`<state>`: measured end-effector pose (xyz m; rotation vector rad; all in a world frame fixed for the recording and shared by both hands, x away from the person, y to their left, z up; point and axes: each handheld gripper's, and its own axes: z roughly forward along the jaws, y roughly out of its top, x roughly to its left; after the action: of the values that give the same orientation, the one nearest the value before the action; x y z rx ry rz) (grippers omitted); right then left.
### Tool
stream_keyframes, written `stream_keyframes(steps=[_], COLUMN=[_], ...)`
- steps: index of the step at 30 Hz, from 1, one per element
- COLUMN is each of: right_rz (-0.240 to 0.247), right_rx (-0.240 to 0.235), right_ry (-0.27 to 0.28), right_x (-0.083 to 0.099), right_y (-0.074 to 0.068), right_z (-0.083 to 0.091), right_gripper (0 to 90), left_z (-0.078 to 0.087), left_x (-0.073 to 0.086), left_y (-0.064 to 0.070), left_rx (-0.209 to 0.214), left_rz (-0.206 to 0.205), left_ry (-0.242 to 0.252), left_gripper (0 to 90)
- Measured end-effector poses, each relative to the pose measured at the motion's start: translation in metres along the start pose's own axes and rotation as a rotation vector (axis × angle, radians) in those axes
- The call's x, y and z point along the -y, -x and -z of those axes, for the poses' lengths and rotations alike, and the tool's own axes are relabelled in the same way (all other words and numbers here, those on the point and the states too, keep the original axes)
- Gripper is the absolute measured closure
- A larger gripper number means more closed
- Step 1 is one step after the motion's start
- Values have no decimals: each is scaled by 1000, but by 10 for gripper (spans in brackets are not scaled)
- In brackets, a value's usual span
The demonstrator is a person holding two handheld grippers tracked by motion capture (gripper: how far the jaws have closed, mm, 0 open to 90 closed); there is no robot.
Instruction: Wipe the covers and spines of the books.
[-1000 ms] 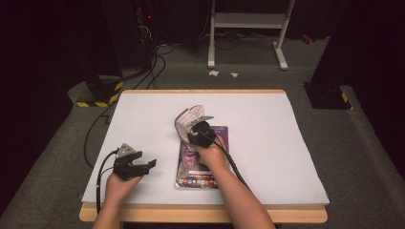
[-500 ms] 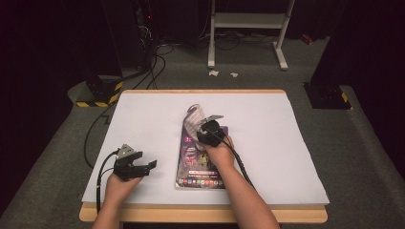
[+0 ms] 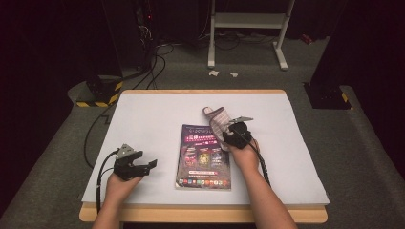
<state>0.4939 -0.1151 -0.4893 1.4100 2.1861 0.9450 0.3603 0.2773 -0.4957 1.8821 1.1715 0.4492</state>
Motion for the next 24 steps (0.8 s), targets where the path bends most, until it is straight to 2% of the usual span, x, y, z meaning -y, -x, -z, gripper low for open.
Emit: stream_keyframes(steps=[4,9,13,15,24], right_rz=[-30,-17,24,52,92], right_rx=[0,2,-2,-8,-70], right_ry=[5,1,-6,-7,-1], right_x=[4,1,-5,-9,-24], right_y=[8,3,-11,-23,-67], right_z=[3,1,-5,-10,-30], right_gripper=[600,605,608,609,611], left_z=[-1,-1,-2,-3,-2], left_x=[0,0,0,-1,0], left_y=[1,1,2,2,3], left_rx=[-2,-3,0,2,7], left_rz=[-5,-9,-9,-10,-11], left_ry=[-1,-4,-2,-4,-6], left_gripper=[226,226,226,226,226])
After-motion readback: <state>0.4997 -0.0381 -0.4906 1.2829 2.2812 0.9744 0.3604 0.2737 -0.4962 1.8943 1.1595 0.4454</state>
